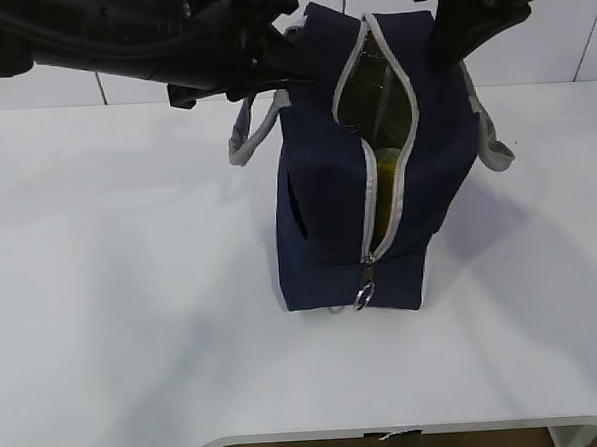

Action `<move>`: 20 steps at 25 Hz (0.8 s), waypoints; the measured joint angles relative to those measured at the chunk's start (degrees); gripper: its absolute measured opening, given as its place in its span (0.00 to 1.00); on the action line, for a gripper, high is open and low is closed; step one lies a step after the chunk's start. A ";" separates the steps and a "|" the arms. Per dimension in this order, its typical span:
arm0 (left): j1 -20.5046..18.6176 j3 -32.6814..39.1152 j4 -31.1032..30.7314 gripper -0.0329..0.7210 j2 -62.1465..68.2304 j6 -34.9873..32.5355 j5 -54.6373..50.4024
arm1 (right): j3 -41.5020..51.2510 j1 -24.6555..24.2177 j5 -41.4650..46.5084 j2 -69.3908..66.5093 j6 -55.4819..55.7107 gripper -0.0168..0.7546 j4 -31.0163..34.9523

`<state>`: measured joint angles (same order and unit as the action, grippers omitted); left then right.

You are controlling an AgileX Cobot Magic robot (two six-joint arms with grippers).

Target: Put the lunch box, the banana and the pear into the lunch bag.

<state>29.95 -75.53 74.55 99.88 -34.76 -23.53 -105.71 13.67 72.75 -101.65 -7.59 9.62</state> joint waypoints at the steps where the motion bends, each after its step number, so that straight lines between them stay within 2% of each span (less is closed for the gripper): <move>1: 0.00 0.00 0.00 0.06 0.00 0.00 0.00 | 0.00 0.00 0.00 0.00 -0.12 0.12 0.25; 6: 0.09 -0.23 0.70 0.20 0.08 0.00 -0.22 | 0.00 0.00 -0.38 0.00 -0.31 0.41 0.92; 8: 0.09 -0.33 0.92 0.28 0.08 0.00 -0.35 | 0.00 0.00 -0.38 0.00 -0.34 0.50 0.95; 12: 0.09 -0.33 0.81 0.44 0.08 0.00 -0.69 | 0.00 0.00 -0.41 0.13 -0.34 0.53 1.04; 14: -0.24 -0.33 -0.45 0.48 -0.05 0.00 -1.58 | 0.00 0.00 -0.51 0.84 -0.34 0.54 1.04; 20: -2.51 -0.33 -6.60 0.51 -4.52 0.00 -4.63 | 0.00 0.00 -0.51 5.56 -0.34 0.54 1.04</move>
<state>27.44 -75.87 67.95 95.36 -34.76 -28.15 -105.71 13.67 72.25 -96.09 -7.93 10.66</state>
